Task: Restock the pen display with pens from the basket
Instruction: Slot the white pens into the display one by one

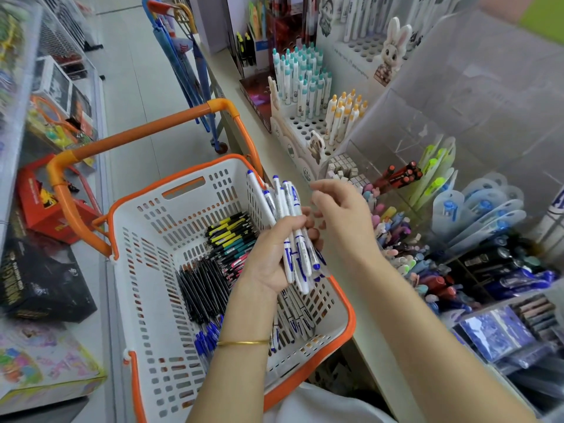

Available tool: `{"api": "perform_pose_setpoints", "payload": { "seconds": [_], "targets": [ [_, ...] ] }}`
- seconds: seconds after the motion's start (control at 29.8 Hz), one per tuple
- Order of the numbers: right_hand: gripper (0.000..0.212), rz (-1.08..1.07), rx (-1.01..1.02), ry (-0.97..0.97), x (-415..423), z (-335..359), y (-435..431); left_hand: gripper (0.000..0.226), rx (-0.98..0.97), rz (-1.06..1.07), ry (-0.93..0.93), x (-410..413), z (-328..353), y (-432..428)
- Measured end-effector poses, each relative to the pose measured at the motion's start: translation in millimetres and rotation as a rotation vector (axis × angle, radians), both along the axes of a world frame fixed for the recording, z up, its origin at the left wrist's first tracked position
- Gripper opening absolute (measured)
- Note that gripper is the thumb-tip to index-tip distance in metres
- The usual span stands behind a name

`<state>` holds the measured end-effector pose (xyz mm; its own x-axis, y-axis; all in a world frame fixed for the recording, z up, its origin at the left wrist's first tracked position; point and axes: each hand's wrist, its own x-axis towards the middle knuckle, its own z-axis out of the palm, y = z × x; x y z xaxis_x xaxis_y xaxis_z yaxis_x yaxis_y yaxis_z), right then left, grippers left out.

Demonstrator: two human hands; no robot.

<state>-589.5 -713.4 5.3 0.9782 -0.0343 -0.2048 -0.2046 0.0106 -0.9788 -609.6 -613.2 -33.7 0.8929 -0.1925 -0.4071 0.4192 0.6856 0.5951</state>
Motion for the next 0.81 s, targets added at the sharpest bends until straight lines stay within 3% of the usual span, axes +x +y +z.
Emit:
{"api": "perform_pose_setpoints", "payload": {
  "seconds": [0.07,0.13,0.27,0.37,0.54,0.67,0.81],
  "targets": [
    [0.018,0.169,-0.025,0.134,8.3,7.0,-6.5,0.014,0.048,-0.065,-0.024,-1.8,0.9,-0.4],
    [0.017,0.252,-0.040,0.143,11.9,11.2,-10.7,0.014,0.063,-0.099,-0.024,-2.7,2.2,-0.3],
    [0.016,0.132,0.001,0.163,17.0,18.6,-12.3,0.016,0.025,-0.110,0.017,-4.3,3.9,-0.4],
    [0.008,-0.102,-0.123,0.028,26.1,16.6,-15.8,0.026,-0.067,-0.055,0.043,-4.6,3.4,-1.6],
    [0.027,-0.406,-0.061,-0.303,18.9,14.8,-25.6,0.013,-0.142,0.043,0.122,-4.1,1.2,-1.4],
    [0.020,-0.401,-0.117,-0.365,0.6,4.8,-19.9,0.012,-0.177,0.082,0.122,-3.6,-0.1,-4.2],
    [0.020,-0.230,-0.252,-0.402,-20.4,-12.5,-7.0,0.022,-0.142,0.052,0.078,-3.3,5.6,-8.3]
  ]
}}
